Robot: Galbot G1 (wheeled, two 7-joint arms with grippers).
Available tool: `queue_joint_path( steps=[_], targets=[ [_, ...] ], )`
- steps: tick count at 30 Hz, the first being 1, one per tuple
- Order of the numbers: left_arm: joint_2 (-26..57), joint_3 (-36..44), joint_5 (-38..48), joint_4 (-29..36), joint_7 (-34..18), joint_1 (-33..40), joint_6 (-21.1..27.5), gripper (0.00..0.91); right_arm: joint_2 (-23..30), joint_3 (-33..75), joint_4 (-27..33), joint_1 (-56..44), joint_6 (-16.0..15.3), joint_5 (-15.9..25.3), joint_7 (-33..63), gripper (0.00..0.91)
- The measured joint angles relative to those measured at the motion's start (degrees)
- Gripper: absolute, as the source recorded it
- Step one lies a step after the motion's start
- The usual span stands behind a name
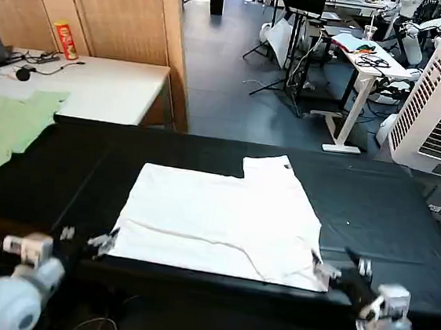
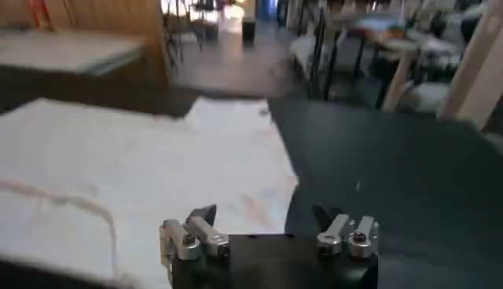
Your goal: Fold and organize the clothes.
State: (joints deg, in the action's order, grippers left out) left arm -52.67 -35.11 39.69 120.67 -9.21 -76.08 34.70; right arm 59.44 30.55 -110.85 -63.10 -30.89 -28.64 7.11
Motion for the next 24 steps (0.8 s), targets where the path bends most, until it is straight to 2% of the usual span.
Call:
queue_joint_path(
  steps=[4, 8, 15, 20, 24],
  targets=[
    [-1.1, 5.7, 0.6, -9.3, 0.2, 12.2, -1.4, 0.878, 1.1, -6.5, 10.7, 11.2, -0.1, -0.3, 0.4, 0.878],
    [-2.8, 11.8, 1.3, -19.1, 1.4, 23.1, -1.2, 0.878, 2.7, -12.1, 21.4, 21.2, -0.1, -2.5, 0.3, 0.878],
    [-6.6, 19.8, 1.2, -35.0, 3.6, 36.3, 0.6, 0.878, 5.8, -18.3, 37.6, 32.9, -0.9, -4.5, -1.0, 0.878],
    [-8.7, 22.7, 0.9, -44.2, 4.9, 42.7, 1.3, 0.878, 7.1, -20.2, 44.6, 36.5, -1.1, -4.1, -3.8, 0.878],
    [-9.3, 23.8, 0.6, -49.0, 5.6, 45.7, 1.3, 0.878, 8.0, -22.0, 48.3, 38.4, -0.4, -2.5, -5.2, 0.878]
  ],
)
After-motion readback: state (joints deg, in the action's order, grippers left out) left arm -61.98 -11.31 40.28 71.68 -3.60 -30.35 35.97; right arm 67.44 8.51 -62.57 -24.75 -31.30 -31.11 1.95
